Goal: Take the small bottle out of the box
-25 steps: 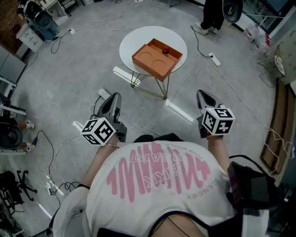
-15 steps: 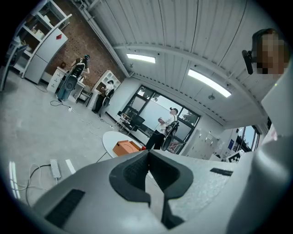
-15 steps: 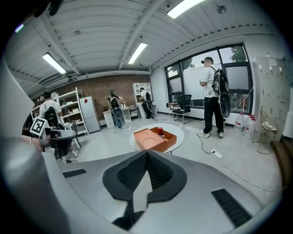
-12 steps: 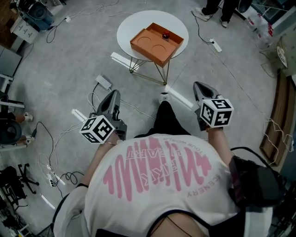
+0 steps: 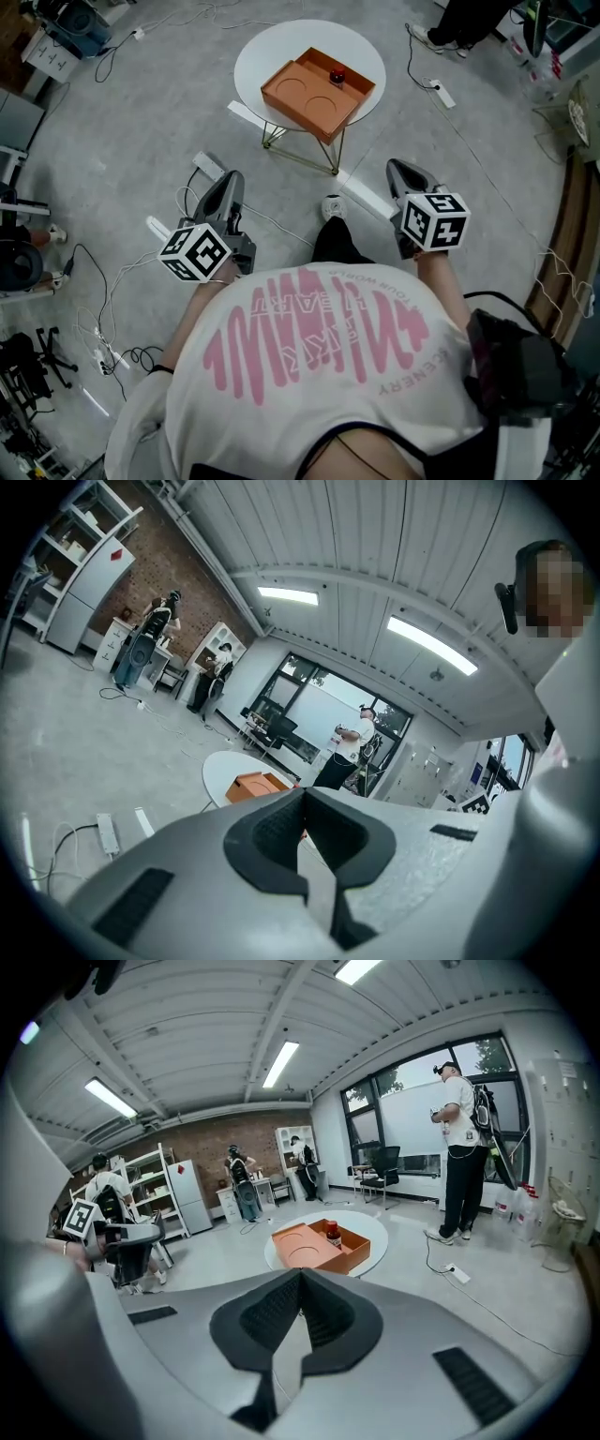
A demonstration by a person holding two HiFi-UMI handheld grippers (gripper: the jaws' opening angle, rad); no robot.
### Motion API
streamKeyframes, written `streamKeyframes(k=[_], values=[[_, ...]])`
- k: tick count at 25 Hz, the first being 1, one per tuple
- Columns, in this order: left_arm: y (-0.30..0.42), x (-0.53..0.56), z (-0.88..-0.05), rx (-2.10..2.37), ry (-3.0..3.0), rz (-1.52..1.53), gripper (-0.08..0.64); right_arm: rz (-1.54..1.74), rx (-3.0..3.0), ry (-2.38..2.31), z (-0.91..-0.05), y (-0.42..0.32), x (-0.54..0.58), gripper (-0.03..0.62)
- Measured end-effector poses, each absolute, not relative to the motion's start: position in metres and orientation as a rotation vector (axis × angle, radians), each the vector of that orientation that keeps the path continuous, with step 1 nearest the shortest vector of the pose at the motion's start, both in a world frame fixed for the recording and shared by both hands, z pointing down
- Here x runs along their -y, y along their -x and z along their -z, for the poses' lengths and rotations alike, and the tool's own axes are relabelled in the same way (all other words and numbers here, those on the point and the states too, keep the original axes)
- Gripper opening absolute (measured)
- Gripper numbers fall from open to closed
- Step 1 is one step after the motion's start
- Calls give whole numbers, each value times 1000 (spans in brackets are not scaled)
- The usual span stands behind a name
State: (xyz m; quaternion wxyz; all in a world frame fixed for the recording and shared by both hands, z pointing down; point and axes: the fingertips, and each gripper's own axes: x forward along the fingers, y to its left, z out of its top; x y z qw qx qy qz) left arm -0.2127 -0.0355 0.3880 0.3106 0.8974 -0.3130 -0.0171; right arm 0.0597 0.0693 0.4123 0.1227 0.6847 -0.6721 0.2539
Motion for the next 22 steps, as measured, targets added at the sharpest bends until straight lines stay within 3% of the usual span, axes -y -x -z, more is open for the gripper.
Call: streamKeyframes(k=[22], values=[[103, 184, -365, 988, -2349, 143, 8, -661, 2150, -1767, -397, -159, 132, 3]])
